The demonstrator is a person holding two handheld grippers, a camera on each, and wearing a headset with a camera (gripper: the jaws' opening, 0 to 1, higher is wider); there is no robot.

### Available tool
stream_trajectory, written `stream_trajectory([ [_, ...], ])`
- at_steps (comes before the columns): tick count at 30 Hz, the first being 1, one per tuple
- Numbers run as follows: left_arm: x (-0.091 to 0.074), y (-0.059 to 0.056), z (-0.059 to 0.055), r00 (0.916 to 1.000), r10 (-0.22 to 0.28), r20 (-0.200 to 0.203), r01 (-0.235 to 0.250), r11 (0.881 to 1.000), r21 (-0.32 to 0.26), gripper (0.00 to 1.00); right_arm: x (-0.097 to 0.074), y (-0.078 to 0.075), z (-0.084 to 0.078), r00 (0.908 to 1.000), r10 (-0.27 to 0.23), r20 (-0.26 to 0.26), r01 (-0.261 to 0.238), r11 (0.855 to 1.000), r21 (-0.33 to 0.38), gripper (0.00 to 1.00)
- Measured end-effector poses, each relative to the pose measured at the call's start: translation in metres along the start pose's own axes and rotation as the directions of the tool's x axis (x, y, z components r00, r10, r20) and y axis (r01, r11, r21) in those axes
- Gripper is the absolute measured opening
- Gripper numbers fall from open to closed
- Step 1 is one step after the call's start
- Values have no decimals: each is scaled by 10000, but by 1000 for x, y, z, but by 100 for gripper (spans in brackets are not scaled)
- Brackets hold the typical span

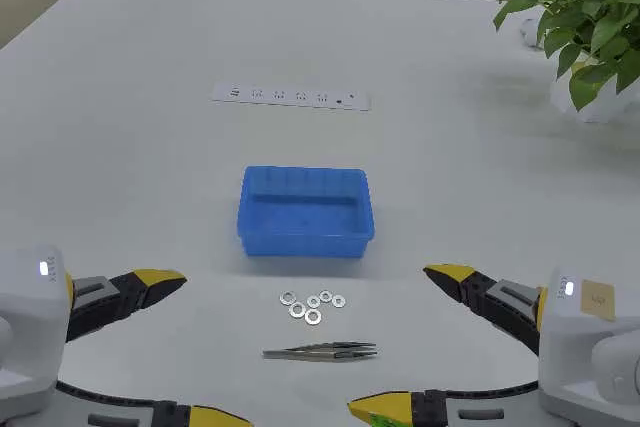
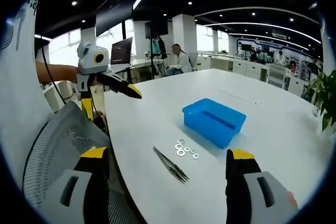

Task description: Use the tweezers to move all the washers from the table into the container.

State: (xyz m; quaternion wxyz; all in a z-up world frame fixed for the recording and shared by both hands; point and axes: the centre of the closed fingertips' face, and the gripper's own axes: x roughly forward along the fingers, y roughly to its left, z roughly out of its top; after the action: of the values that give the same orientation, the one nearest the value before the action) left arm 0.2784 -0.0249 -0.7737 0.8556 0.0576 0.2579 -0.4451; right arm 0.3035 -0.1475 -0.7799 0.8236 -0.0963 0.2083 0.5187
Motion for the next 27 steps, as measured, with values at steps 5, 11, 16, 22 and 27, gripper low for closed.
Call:
stream_trajectory([
  [5, 0, -2, -3, 9998, -7, -181, 9, 10000, 86, 93, 0, -1, -1, 10000, -13, -77, 13, 10000, -96, 92],
  [11, 0, -3, -4, 9999, -12, -131, 12, 10000, -17, 93, 0, -1, -2, 9999, -1, -104, 1, 10000, -61, 91],
  [16, 0, -2, -4, 9999, 31, -113, -31, 10000, -29, 93, 0, 0, -2, 9999, 16, -109, -16, 10000, -56, 91],
  [22, -1, -1, -5, 9998, 34, -185, -35, 10000, -34, 92, 0, 1, -5, 9997, 64, -228, -65, 10000, -37, 91],
  [27, -2, 0, -5, 9998, 44, -184, -44, 10000, -50, 92, 0, 0, -4, 9998, 34, -190, -34, 10000, 15, 90],
])
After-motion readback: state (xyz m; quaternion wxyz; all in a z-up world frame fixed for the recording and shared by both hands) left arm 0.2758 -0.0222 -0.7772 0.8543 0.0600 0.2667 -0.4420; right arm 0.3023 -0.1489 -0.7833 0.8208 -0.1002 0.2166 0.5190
